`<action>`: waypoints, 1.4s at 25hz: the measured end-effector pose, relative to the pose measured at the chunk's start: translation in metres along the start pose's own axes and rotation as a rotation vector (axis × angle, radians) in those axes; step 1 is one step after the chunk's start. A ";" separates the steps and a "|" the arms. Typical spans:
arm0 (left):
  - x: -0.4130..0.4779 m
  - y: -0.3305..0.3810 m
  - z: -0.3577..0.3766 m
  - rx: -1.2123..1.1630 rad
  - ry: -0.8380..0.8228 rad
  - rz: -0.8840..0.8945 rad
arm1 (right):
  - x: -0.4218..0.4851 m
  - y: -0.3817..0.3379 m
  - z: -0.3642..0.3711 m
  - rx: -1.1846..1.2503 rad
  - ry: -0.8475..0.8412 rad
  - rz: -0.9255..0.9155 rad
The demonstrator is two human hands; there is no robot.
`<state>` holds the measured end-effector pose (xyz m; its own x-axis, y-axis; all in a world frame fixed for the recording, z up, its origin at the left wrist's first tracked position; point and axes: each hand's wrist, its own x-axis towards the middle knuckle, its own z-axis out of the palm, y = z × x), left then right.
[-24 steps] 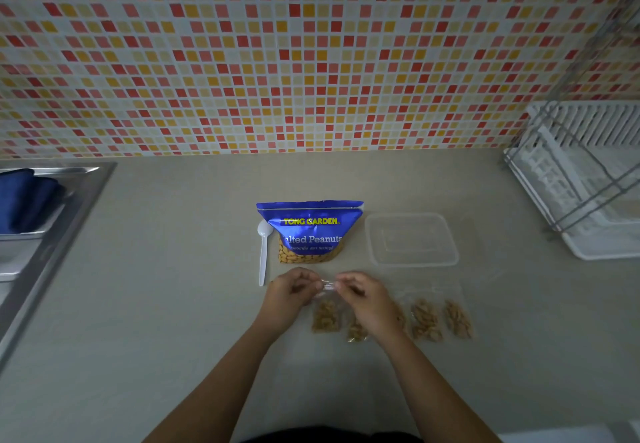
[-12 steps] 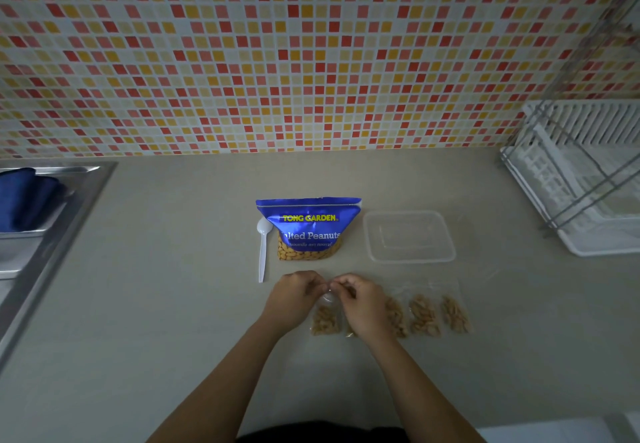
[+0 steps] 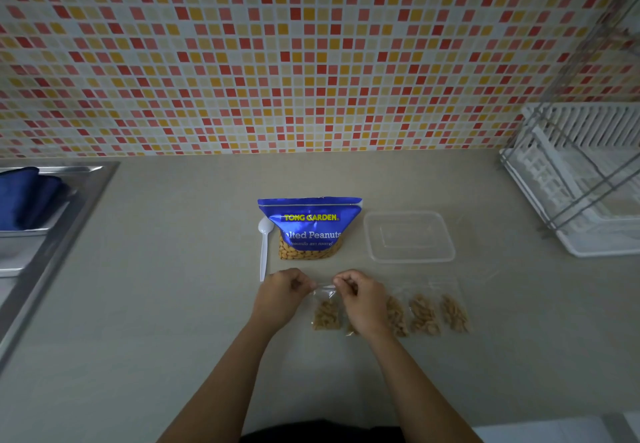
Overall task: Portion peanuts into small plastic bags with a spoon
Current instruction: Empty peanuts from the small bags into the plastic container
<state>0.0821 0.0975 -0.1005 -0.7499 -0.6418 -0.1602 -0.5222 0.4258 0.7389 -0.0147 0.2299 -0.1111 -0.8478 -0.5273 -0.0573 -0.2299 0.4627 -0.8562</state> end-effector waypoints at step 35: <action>-0.008 0.024 0.037 -0.355 -0.182 -0.017 | 0.002 0.020 -0.037 0.167 -0.131 0.124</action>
<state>0.0609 0.1364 -0.1059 -0.8190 -0.5096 -0.2638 -0.3859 0.1490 0.9104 -0.0390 0.2644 -0.1097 -0.7927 -0.5670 -0.2240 -0.0367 0.4110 -0.9109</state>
